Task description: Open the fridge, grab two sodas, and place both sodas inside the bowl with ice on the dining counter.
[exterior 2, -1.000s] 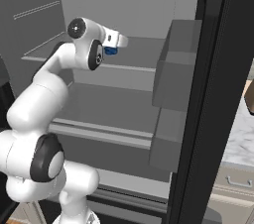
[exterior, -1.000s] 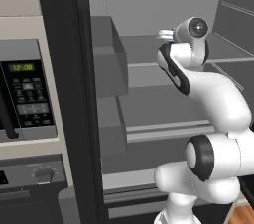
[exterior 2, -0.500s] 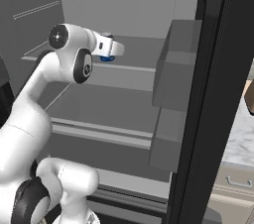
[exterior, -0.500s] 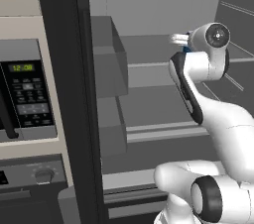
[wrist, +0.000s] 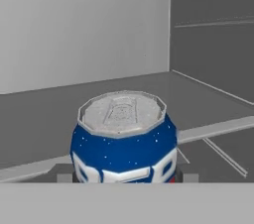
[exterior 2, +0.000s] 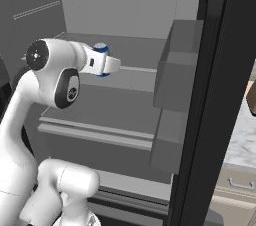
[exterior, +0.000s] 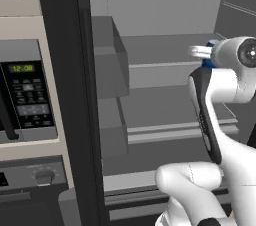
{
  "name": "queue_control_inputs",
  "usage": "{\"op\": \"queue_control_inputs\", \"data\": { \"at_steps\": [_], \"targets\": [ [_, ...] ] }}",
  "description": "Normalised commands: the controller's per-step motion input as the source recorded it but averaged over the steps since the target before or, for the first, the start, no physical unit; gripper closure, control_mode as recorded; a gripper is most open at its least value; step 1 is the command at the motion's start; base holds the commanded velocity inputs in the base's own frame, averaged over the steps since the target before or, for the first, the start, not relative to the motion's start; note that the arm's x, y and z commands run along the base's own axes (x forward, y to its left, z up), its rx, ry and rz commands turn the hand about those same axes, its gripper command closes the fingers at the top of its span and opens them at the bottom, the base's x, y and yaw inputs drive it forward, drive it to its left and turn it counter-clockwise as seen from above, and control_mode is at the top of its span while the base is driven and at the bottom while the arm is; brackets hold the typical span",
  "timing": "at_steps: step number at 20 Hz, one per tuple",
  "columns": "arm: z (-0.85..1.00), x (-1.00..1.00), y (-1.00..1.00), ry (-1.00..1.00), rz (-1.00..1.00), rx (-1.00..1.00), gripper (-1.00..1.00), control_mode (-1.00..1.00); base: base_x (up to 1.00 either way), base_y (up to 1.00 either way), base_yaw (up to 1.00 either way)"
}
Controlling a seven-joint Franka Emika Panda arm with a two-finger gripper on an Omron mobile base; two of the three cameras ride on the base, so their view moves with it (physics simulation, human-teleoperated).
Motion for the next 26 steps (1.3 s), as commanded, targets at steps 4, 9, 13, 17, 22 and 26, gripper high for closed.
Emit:
{"op": "queue_control_inputs", "data": {
  "at_steps": [4,9,13,17,22,26],
  "targets": [
    [0.09,-1.0,-0.1,0.13,-0.04,0.0,1.0,-1.0,0.0,0.0,0.0],
    [0.02,-0.97,-0.01,0.14,-0.01,-0.01,1.0,-1.0,0.0,0.0,0.0],
    [0.0,-0.8,0.03,0.13,0.0,0.0,1.0,-1.0,0.0,0.0,0.0],
    [0.0,-0.69,0.23,0.02,0.0,0.0,1.0,-1.0,0.0,0.0,0.0],
    [0.0,-0.59,0.25,-0.01,0.0,0.0,1.0,-1.0,0.0,0.0,0.0],
    [0.0,-0.91,0.03,-0.04,-0.03,0.0,1.0,-1.0,0.0,0.0,0.0]
  ]
}}
